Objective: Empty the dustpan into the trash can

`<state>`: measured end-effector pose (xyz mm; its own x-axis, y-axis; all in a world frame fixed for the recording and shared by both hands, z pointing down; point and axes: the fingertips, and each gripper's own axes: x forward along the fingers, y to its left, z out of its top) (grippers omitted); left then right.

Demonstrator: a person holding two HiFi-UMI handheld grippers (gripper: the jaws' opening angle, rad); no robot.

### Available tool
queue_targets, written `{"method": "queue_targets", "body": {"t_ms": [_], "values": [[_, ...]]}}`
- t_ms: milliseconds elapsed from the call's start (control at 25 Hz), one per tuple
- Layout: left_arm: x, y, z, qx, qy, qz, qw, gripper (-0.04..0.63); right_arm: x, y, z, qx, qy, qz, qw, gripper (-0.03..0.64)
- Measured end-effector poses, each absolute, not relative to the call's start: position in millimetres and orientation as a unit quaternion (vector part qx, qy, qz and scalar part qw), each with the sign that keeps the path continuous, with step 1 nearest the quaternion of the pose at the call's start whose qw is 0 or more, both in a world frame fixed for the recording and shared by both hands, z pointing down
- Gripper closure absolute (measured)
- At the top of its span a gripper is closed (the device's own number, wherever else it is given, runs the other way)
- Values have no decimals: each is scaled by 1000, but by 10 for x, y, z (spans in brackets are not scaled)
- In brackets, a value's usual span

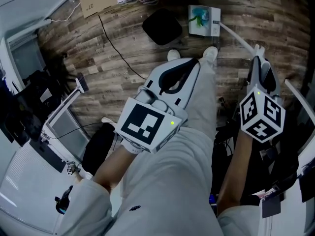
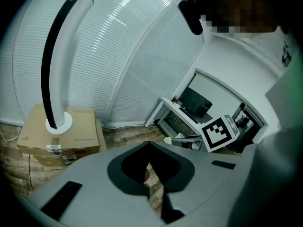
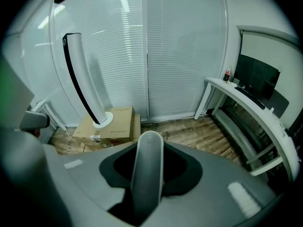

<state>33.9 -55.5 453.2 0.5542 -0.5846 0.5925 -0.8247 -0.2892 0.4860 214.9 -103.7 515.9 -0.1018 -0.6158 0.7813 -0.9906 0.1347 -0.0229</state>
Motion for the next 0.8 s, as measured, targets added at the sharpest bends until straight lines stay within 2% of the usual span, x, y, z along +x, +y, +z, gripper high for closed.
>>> {"method": "queue_targets", "body": {"t_ms": [800], "values": [[259,-78,3744,814,-432,127,366,589,1884,-500,3589,601,-710,244,274,495]]}}
